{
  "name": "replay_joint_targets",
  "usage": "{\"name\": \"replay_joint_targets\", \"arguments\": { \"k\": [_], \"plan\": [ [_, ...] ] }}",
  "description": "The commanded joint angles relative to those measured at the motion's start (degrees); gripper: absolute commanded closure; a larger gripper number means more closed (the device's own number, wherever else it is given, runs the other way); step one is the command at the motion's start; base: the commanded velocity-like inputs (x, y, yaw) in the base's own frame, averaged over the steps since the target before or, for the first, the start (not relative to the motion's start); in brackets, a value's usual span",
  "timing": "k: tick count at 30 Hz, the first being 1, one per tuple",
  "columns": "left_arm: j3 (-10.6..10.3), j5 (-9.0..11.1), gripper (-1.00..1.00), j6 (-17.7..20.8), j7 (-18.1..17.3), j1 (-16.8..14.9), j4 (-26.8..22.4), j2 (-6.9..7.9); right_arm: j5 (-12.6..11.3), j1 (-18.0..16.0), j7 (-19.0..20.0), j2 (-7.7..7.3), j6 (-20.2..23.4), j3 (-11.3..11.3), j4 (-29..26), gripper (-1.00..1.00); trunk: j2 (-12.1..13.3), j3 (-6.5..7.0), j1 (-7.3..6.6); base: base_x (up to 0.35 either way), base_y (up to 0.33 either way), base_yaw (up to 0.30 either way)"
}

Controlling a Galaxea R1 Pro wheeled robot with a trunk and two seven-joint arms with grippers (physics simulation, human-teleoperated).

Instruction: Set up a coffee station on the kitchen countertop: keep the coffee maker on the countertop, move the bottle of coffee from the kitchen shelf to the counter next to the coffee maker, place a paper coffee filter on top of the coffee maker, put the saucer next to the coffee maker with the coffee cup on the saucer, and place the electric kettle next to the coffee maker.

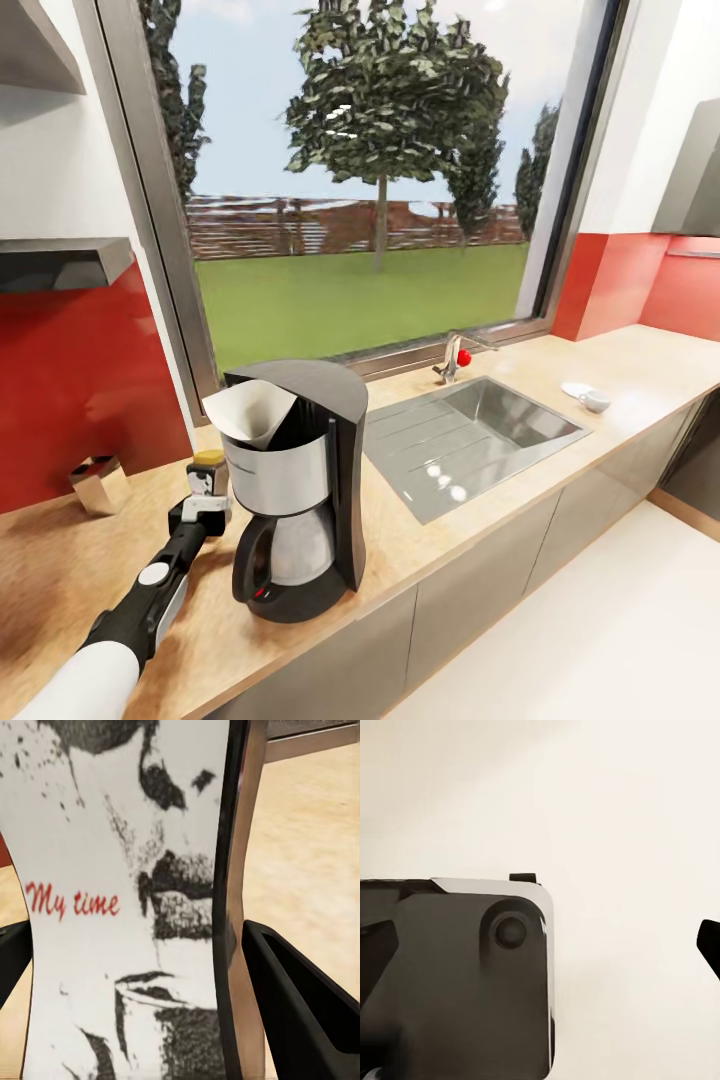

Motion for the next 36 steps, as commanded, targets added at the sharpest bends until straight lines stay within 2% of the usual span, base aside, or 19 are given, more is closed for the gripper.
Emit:
{"name": "replay_joint_targets", "arguments": {
  "k": [1, 6, 9, 10, 29, 30, 36],
  "plan": [
    [0.46, -0.91, 1.0, -0.61, -0.5, 0.03, 0.39, -0.06, 0.0, -0.05, -0.06, 0.02, -0.19, -0.05, 0.05, -1.0, -0.1, -0.14, 0.04, 0.0, 0.0, 0.0],
    [0.46, -0.31, 1.0, -2.07, -0.49, 0.18, 0.66, -0.13, 0.0, -0.05, -0.04, 0.05, -0.19, -0.05, 0.05, -1.0, -0.1, -0.14, 0.04, 0.0, 0.0, 0.0],
    [0.46, -0.99, 1.0, -3.01, -0.5, 0.19, 0.7, -0.15, 0.0, -0.05, -0.03, 0.06, -0.19, -0.05, 0.05, -1.0, -0.1, -0.14, 0.04, 0.0, 0.0, 0.0],
    [0.46, -1.05, 1.0, -5.32, -0.5, 0.19, 0.71, -0.18, 0.02, -0.05, -0.05, 0.06, -0.19, -0.05, 0.05, -1.0, -0.1, -0.14, 0.04, 0.0, 0.0, 0.0],
    [0.43, -1.01, 1.0, -5.56, -0.51, 0.23, 1.03, -0.33, 0.09, -0.05, -0.09, 0.15, -0.19, -0.05, 0.05, -1.0, -0.1, -0.14, 0.04, 0.0, 0.0, 0.0],
    [0.44, -1.01, -1.0, -5.57, -0.51, 0.25, 1.03, -0.33, 0.09, -0.05, -0.09, 0.15, -0.19, -0.05, 0.05, -1.0, -0.1, -0.14, 0.04, 0.0, 0.0, 0.0],
    [0.46, -1.02, -1.0, -5.65, -0.51, 0.27, 1.04, -0.33, 0.09, -0.05, -0.09, 0.15, -0.19, -0.05, 0.05, -1.0, -0.1, -0.14, 0.04, 0.0, 0.0, 0.0]
  ]
}}
